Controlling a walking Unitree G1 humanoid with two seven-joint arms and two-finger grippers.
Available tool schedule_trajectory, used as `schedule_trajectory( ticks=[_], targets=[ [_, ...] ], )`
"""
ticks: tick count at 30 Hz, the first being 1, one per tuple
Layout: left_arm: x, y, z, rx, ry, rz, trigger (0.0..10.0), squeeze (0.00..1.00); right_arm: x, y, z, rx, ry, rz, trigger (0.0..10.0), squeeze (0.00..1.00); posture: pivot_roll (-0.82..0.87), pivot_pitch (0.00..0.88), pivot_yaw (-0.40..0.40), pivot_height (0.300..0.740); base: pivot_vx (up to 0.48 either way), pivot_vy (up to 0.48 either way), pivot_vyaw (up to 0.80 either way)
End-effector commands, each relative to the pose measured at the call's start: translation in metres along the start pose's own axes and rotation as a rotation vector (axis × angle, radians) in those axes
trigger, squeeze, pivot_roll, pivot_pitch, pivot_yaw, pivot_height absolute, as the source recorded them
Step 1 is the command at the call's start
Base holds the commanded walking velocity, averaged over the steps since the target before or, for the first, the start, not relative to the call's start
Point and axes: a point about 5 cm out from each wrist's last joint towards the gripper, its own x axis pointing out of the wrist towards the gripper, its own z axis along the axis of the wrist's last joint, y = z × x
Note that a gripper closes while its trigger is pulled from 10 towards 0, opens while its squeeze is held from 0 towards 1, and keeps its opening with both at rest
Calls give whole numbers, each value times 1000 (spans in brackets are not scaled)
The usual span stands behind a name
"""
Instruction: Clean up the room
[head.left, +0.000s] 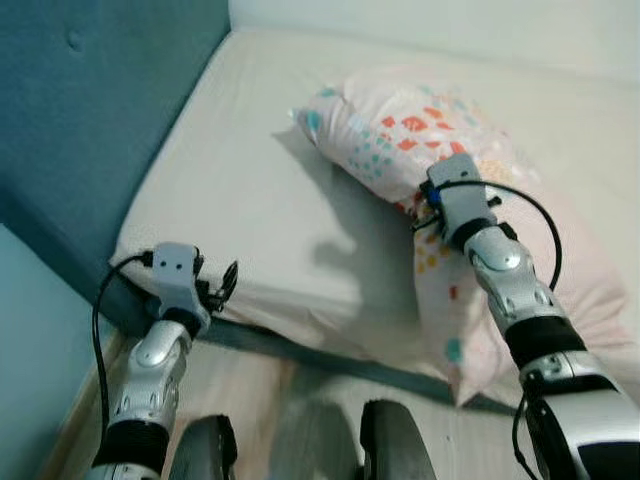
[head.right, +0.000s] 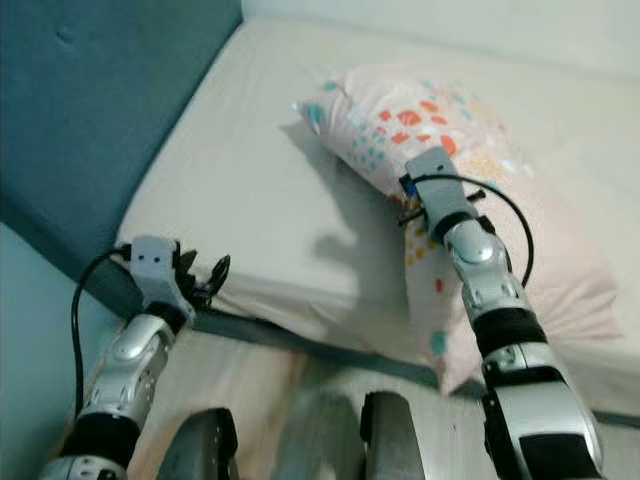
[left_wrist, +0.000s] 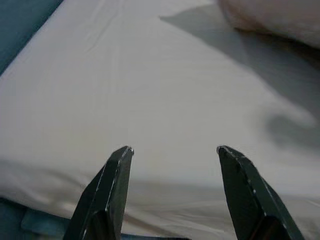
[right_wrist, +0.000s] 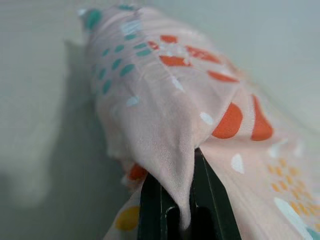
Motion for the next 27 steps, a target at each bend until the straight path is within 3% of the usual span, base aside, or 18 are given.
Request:
schedule_trajectory(
  ticks=[1, 7, 14, 27],
  targets=[
    [-1, 0, -8, -32, 43, 12, 10000, 0, 2, -3, 17, 33, -81, -8, 0, 0, 70, 49, -55, 585, 0, 0, 0],
    [6, -3, -17, -69, 98, 31, 10000, 0, 2, -3, 43, 171, -173, -33, 0, 0, 62, 15, -49, 585, 0, 0, 0],
    [5, -13, -28, -87, 138, 27, 10000, 0, -5, 0, 45, 266, -191, -50, 0, 0, 54, 0, -46, 595, 0, 0, 0],
    [8, -21, -34, -89, 165, 13, 10000, 0, -14, -4, 41, 311, -170, -76, 0, 0, 52, 0, -32, 640, 0, 0, 0]
  ],
)
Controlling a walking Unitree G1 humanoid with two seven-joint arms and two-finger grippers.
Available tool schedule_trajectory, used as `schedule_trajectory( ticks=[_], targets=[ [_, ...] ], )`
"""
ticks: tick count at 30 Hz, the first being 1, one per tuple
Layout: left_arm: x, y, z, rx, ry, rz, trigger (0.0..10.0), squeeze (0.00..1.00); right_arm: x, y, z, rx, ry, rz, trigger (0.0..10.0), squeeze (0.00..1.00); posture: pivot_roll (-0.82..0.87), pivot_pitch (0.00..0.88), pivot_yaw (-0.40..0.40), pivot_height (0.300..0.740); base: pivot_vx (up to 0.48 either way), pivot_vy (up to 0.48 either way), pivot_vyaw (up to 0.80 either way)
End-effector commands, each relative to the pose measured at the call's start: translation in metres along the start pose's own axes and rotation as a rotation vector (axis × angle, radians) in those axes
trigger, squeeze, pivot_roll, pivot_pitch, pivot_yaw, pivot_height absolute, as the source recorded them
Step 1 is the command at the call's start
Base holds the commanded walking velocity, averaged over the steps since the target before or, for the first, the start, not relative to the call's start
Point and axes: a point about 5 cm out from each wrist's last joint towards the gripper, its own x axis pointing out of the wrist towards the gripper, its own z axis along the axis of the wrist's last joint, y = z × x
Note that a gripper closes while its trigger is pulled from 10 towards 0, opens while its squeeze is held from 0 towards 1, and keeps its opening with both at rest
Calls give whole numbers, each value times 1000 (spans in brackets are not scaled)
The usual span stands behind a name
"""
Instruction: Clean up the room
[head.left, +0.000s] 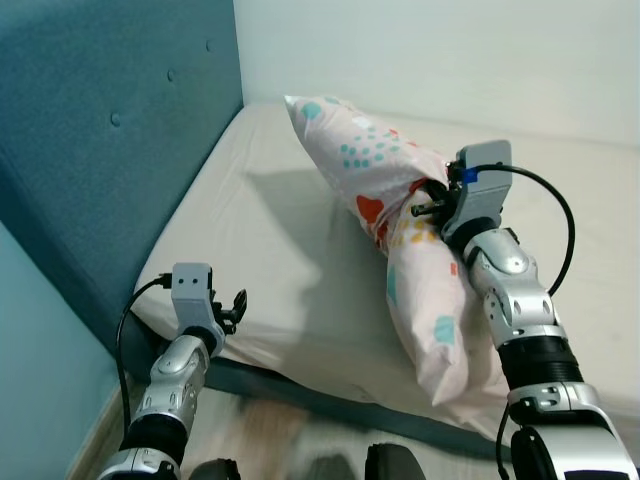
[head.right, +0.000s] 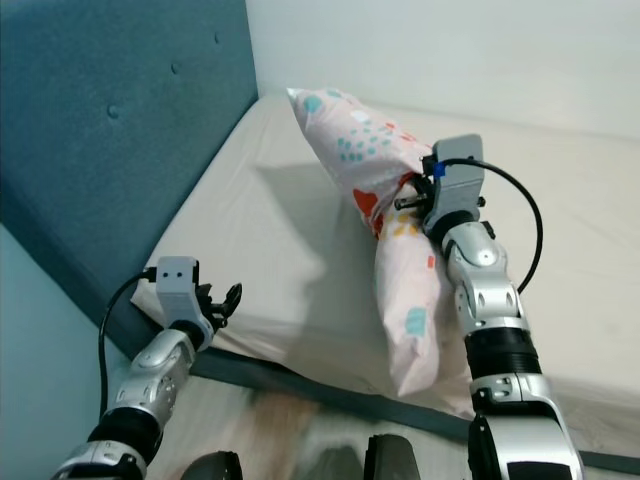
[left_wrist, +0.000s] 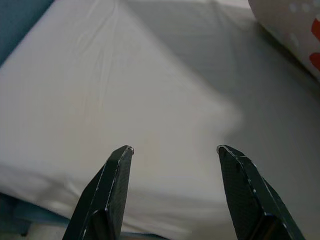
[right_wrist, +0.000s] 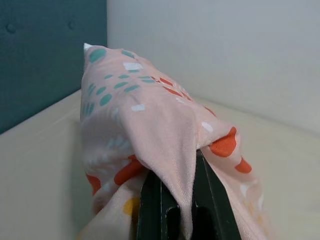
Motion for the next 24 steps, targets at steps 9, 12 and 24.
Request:
schedule_trajectory(
  ticks=[9, 12, 24],
  targets=[
    [-5, 8, -10, 17, 36, 36, 10000, 0, -2, -10, 26, 21, -105, -34, 0, 0, 47, 0, -27, 670, 0, 0, 0],
    [-6, 10, -13, 12, 51, 42, 10000, 0, -2, -10, 25, 23, -99, -35, 0, 0, 50, 0, -23, 685, 0, 0, 0],
    [-10, 4, -25, 61, 92, 12, 10000, 0, -4, -12, 26, 31, -104, -46, 0, 0, 45, 0, -14, 725, -200, 0, 0]
  ],
)
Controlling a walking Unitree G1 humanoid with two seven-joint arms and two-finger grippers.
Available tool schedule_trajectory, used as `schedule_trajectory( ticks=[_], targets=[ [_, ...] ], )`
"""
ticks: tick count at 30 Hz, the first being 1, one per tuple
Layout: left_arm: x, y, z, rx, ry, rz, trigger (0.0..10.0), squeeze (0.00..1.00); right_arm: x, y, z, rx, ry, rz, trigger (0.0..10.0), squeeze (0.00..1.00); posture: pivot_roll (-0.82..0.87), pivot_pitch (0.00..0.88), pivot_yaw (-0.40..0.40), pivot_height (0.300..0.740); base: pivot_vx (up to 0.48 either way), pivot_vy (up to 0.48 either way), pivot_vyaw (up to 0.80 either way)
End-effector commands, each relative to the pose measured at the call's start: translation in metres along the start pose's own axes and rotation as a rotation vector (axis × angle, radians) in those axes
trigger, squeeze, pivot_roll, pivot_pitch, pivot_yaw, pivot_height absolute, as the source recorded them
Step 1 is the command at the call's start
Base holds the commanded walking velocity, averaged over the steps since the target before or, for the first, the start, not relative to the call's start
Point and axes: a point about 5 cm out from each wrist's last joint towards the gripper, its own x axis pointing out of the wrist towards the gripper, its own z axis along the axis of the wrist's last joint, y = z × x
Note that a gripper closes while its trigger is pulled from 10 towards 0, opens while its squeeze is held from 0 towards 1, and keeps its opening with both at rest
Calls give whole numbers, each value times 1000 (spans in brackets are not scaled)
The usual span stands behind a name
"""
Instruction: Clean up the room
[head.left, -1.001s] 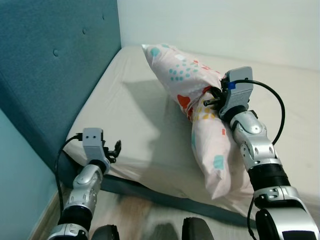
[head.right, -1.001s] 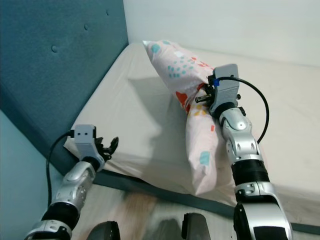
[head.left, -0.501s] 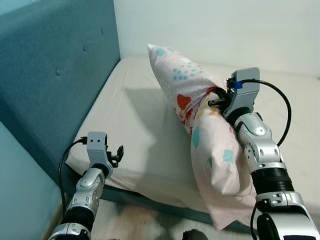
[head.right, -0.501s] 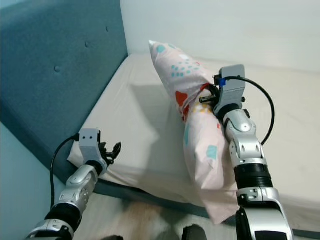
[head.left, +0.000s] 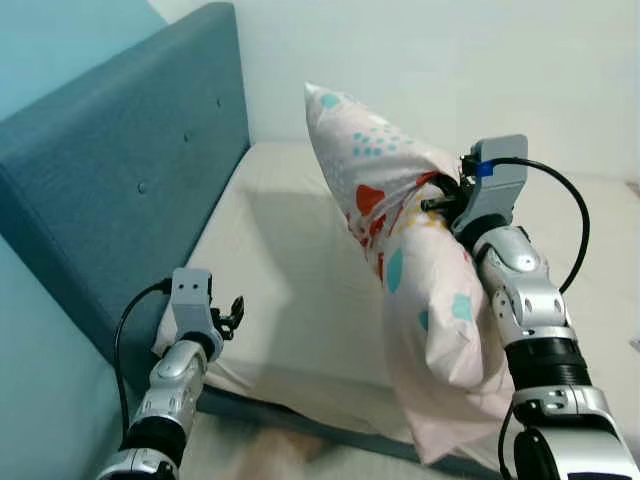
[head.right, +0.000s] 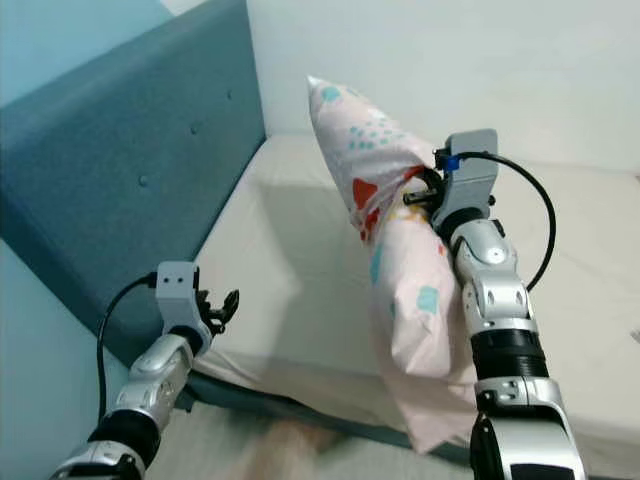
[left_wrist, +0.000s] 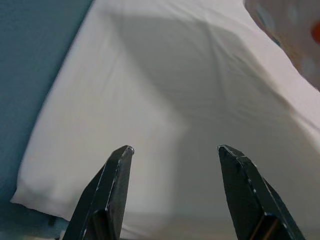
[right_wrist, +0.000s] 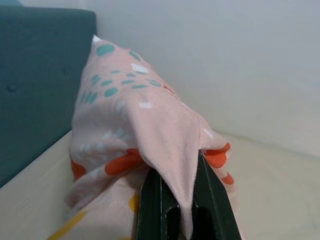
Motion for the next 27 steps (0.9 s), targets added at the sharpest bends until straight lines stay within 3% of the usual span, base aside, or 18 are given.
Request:
schedule_trajectory(
  ticks=[1, 5, 8, 10, 13, 15, 17, 18, 21, 27],
  targets=[
    [-6, 3, -13, 33, 48, 5, 10000, 0, 0, -5, 21, 6, -97, -18, 0, 0, 44, 0, -13, 730, 0, 0, 0],
    [-9, 6, -22, 64, 91, 12, 10000, 0, 0, -5, 20, 10, -94, -20, 0, 0, 41, 0, -13, 740, 0, 0, 0],
    [-22, 16, -46, 172, 206, 24, 10000, 0, 0, -5, 15, 26, -85, -25, 0, 0, 35, 0, -9, 740, 0, 0, 0],
    [-28, 19, -54, 203, 244, 22, 10000, 0, 0, -4, 13, 33, -82, -28, 0, 0, 35, 0, -9, 740, 0, 0, 0],
    [-40, 26, -72, 220, 334, 37, 10000, 0, -1, -2, 7, 52, -70, -32, 0, 0, 24, 0, 5, 740, 0, 0, 0],
    [-40, 26, -72, 220, 334, 37, 10000, 0, -1, -2, 7, 52, -70, -32, 0, 0, 24, 0, 5, 740, 0, 0, 0],
    [-60, 37, -95, 223, 465, 75, 10000, 0, -3, 3, -8, 77, -25, -38, 0, 0, 15, 0, 1, 740, 0, 0, 0],
    [-69, 40, -105, 215, 519, 91, 10000, 0, -5, 9, -19, 104, 9, -29, 10000, 0, 9, 0, 2, 740, 0, 0, 0],
    [-84, 44, -120, 194, 599, 126, 10000, 0, -12, 21, -39, 164, 57, -8, 10000, 0, 4, 0, 2, 740, 0, 0, 0],
    [-104, 49, -137, 170, 696, 165, 10000, 0, -18, 35, -47, 239, 58, 29, 10000, 0, -2, 0, 4, 740, 0, 0, 0]
  ],
)
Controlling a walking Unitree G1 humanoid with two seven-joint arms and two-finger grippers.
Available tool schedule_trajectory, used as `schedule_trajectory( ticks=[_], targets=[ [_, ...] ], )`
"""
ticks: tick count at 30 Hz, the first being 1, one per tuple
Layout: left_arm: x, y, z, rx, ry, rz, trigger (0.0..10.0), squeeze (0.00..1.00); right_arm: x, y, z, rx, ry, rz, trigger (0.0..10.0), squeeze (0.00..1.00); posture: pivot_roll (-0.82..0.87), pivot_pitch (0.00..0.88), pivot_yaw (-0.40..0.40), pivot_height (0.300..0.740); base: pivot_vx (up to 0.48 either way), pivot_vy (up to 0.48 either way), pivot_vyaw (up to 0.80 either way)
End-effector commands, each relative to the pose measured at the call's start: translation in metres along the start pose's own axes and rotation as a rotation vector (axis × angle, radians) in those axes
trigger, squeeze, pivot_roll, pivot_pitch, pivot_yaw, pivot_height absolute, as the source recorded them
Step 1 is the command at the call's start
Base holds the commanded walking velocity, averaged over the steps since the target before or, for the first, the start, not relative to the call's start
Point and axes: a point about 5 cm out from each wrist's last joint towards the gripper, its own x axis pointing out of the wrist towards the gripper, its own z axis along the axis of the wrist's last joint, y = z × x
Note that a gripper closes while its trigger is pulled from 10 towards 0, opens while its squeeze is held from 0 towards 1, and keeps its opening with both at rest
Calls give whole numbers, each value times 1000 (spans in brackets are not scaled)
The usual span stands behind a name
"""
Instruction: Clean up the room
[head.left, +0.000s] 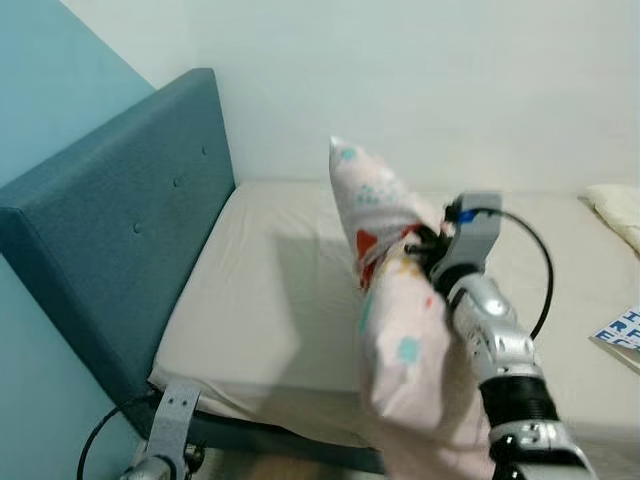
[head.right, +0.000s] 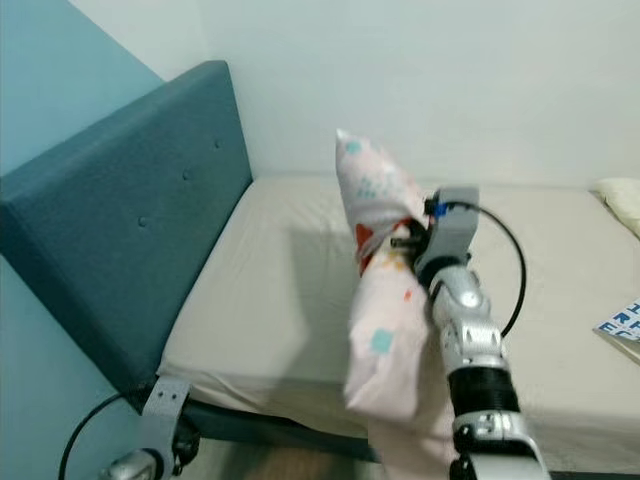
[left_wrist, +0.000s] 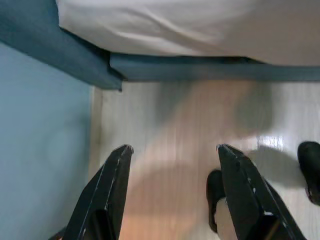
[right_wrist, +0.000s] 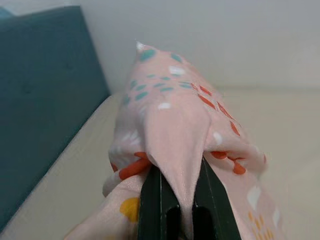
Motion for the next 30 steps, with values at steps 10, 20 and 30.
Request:
schedule_trajectory(
  ticks=[10, 20, 30],
  targets=[
    [-15, 9, -53, -34, 197, 46, 10000, 0, 4, 18, 34, 46, -200, 58, 10000, 0, -4, 0, 7, 740, 0, 0, 0],
    [-16, 6, -57, -45, 218, 26, 10000, 0, 3, 28, 36, -26, -217, 123, 10000, 0, -2, 0, 4, 740, 0, -300, 472],
    [-17, 6, -61, -64, 227, 29, 10000, 0, 2, 39, 37, -36, -226, 178, 10000, 0, -2, 0, 4, 740, 0, -465, 782]
  ],
)
